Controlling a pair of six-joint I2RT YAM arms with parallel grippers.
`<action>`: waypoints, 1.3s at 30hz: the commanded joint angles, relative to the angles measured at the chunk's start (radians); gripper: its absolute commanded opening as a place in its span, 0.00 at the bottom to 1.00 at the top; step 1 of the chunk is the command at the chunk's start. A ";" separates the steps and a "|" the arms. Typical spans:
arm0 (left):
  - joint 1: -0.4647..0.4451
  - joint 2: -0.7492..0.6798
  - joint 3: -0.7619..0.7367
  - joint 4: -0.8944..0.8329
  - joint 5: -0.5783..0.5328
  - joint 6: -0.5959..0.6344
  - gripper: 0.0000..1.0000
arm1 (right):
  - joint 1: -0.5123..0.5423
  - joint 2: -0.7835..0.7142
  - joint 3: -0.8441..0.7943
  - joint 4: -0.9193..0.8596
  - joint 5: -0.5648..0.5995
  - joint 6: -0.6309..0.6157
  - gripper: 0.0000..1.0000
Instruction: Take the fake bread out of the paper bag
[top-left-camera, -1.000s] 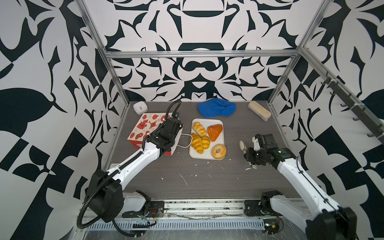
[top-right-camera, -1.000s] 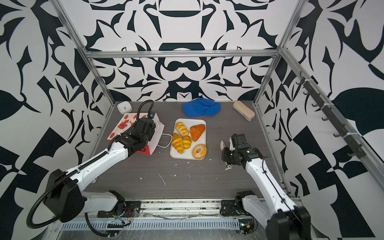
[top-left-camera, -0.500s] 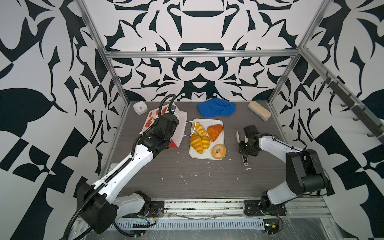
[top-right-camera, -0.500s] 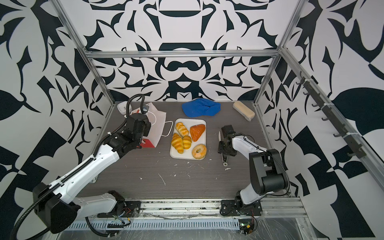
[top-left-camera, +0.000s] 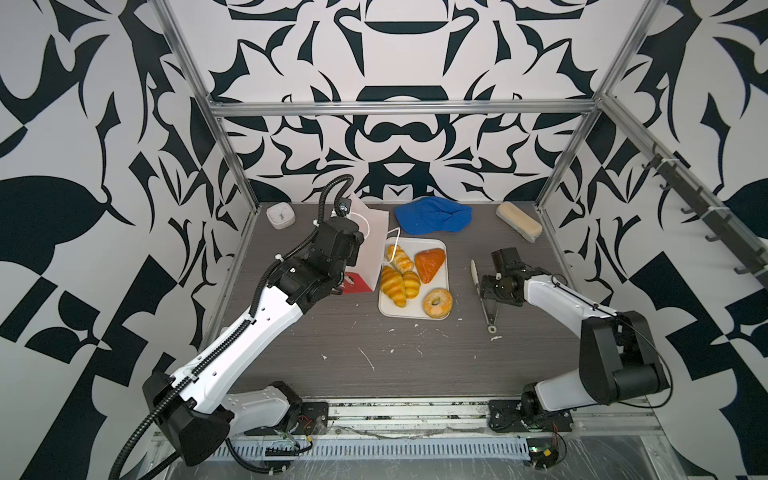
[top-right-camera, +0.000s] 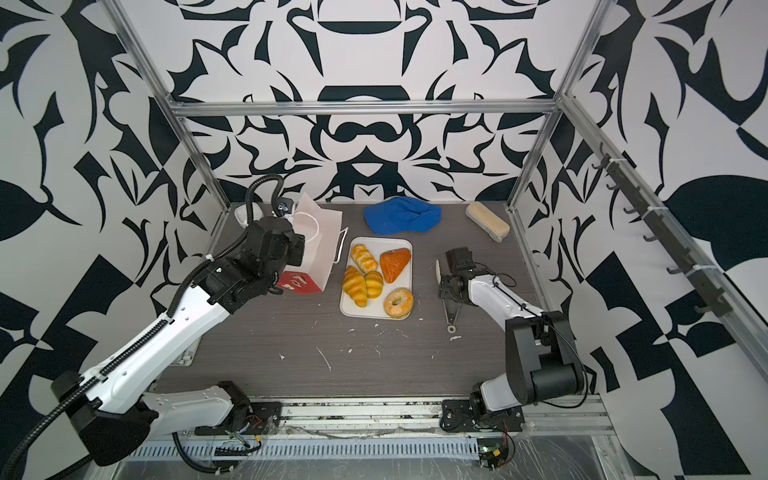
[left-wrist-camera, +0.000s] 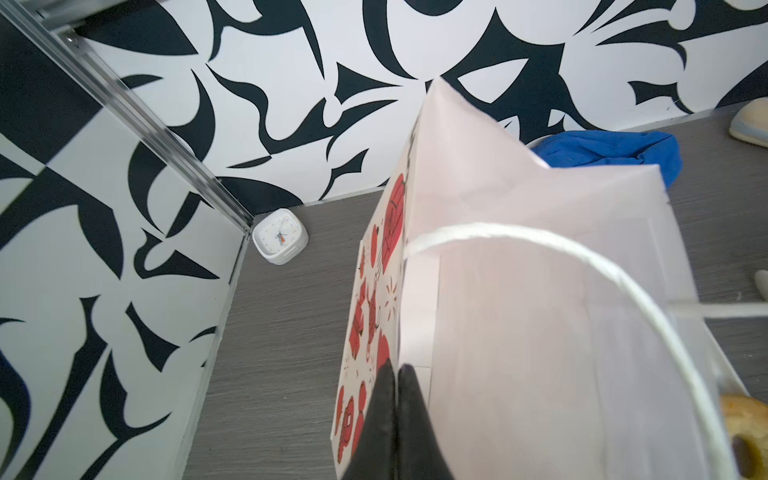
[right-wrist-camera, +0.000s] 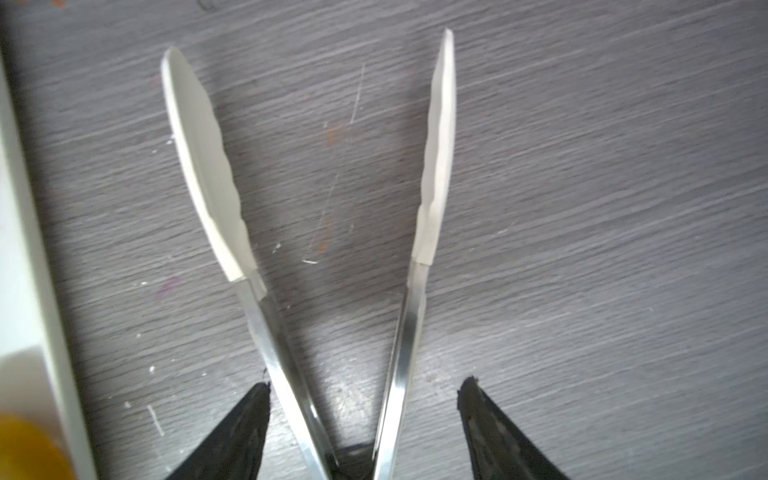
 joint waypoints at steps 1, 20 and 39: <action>-0.016 0.019 0.032 -0.039 0.038 -0.110 0.00 | -0.004 -0.025 -0.021 0.017 0.040 -0.001 0.75; -0.012 0.101 0.042 0.011 0.086 -0.193 0.00 | -0.002 -0.036 -0.053 0.056 -0.046 -0.005 0.75; 0.144 0.059 -0.008 0.010 0.189 -0.180 0.04 | -0.003 -0.019 -0.055 0.065 -0.073 -0.001 0.74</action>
